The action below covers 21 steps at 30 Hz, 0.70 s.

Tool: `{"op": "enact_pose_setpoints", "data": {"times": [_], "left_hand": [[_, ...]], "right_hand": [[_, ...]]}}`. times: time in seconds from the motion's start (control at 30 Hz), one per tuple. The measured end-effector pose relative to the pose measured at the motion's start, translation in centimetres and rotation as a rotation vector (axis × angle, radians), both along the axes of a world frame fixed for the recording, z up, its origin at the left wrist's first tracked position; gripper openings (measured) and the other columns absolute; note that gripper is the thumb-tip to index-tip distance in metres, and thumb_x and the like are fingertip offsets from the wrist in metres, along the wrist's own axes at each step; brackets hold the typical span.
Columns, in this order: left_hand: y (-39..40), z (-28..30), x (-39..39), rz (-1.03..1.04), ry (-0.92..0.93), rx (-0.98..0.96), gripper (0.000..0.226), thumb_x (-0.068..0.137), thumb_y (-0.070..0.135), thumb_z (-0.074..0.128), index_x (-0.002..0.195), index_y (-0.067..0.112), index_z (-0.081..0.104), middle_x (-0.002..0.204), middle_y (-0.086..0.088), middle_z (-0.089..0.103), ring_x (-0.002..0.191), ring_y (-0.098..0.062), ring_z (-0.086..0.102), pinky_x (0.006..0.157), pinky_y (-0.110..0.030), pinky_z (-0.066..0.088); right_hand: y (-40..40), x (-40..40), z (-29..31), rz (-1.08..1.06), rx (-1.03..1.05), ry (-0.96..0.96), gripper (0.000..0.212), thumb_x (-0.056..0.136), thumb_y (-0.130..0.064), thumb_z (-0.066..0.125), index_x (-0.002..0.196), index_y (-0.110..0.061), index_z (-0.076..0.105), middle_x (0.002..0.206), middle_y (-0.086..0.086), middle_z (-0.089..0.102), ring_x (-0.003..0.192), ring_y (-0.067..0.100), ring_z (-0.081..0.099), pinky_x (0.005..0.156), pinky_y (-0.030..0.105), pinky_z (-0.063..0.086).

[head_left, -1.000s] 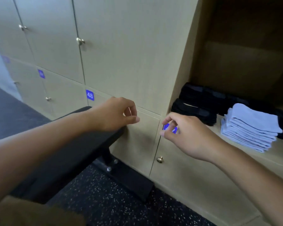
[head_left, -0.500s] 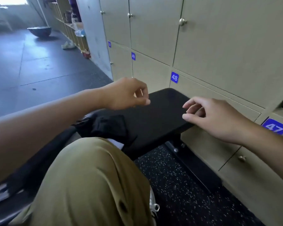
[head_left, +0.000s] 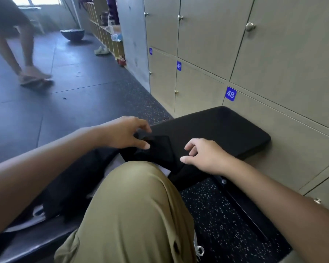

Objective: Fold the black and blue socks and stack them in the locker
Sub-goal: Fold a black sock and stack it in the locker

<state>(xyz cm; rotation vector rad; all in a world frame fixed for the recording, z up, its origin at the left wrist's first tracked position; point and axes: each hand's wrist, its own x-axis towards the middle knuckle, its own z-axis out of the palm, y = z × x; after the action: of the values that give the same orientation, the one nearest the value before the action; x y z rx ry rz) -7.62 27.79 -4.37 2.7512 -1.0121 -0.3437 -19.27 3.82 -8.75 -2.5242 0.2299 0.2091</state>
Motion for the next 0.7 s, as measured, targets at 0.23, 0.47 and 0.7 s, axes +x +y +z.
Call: {"op": "enact_pose_setpoints", "data": {"times": [0.23, 0.47, 0.7], "left_hand": [[-0.8, -2.2, 0.3, -0.086, 0.027, 0.142, 0.058, 0.073, 0.059, 0.083, 0.118, 0.035, 0.056, 0.118, 0.009, 0.056, 0.108, -0.014, 0.052, 0.089, -0.031, 0.044], [-1.3, -2.9, 0.6, -0.093, -0.151, 0.130, 0.035, 0.083, 0.059, 0.073, 0.104, 0.035, 0.059, 0.092, 0.013, 0.059, 0.090, -0.016, 0.056, 0.078, -0.034, 0.048], [-1.1, -2.5, 1.1, 0.015, -0.121, -0.127, 0.020, 0.095, 0.044, 0.065, 0.079, 0.035, 0.059, 0.083, 0.006, 0.066, 0.085, -0.021, 0.061, 0.081, -0.040, 0.052]], "right_hand": [[1.8, 1.4, -2.3, -0.008, -0.002, 0.043, 0.049, 0.078, -0.042, 0.085, 0.116, -0.020, 0.062, 0.121, 0.000, 0.057, 0.106, 0.018, 0.059, 0.093, 0.035, 0.051], [2.0, 2.0, -2.8, -0.084, 0.045, 0.080, 0.050, 0.077, -0.036, 0.087, 0.116, -0.021, 0.059, 0.129, 0.003, 0.056, 0.118, 0.022, 0.056, 0.098, 0.035, 0.048], [1.4, 2.0, -3.0, -0.184, 0.192, 0.029, 0.027, 0.085, -0.023, 0.080, 0.102, -0.022, 0.059, 0.120, 0.003, 0.061, 0.102, 0.020, 0.063, 0.084, 0.029, 0.050]]}}
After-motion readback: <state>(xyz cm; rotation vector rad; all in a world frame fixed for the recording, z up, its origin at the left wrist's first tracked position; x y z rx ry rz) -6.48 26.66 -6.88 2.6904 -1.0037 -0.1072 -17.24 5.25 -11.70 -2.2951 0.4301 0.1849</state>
